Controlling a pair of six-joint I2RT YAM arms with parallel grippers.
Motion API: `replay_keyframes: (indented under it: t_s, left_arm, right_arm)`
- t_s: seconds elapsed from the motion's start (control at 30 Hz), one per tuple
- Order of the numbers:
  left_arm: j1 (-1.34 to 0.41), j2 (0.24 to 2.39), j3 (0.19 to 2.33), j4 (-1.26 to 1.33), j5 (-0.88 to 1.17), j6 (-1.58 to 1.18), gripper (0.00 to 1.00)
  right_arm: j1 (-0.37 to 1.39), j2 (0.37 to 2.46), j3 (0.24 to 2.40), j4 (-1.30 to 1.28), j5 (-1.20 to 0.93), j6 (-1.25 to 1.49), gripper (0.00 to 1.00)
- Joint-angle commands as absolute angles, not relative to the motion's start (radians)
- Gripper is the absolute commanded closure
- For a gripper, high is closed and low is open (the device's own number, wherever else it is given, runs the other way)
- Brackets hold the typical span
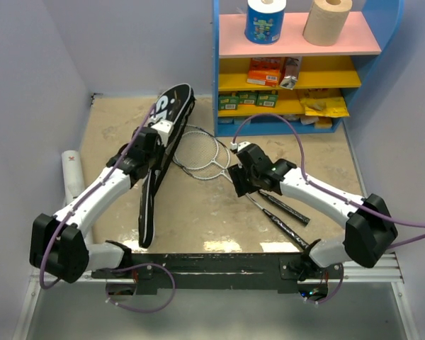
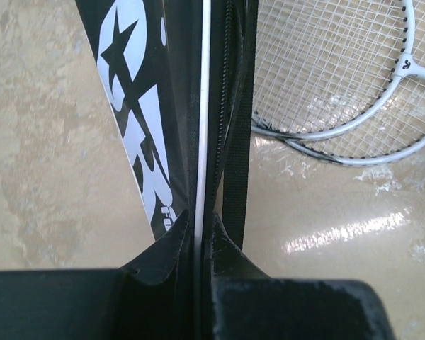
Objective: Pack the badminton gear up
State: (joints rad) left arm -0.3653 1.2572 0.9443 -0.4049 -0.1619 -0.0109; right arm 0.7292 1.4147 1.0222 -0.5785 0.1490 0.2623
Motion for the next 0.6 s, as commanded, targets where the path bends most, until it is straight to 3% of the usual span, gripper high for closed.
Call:
replay_keyframes:
  t_s: [0.0,0.23,0.4,0.57]
  left_arm:
    - [-0.391,1.308,0.982,-0.217,-0.186,0.119,1.0]
    - [-0.449,1.339,0.894,-0.133,-0.221,0.178,1.0]
    - [-0.52,1.396,0.877,-0.161,-0.251,0.144,0.99]
    - [-0.568,1.442,0.914,-0.224,-0.244,0.115,0.84]
  right_arm:
    - [0.73,1.355,0.991,-0.5,0.062,0.304,0.39]
    - [0.732,1.305,0.939,-0.358,-0.073,0.397,0.38]
    - [0.733,1.296,0.879,-0.102,-0.282,0.533,0.39]
    - [0.767,1.371,0.888,0.067,-0.253,0.663,0.41]
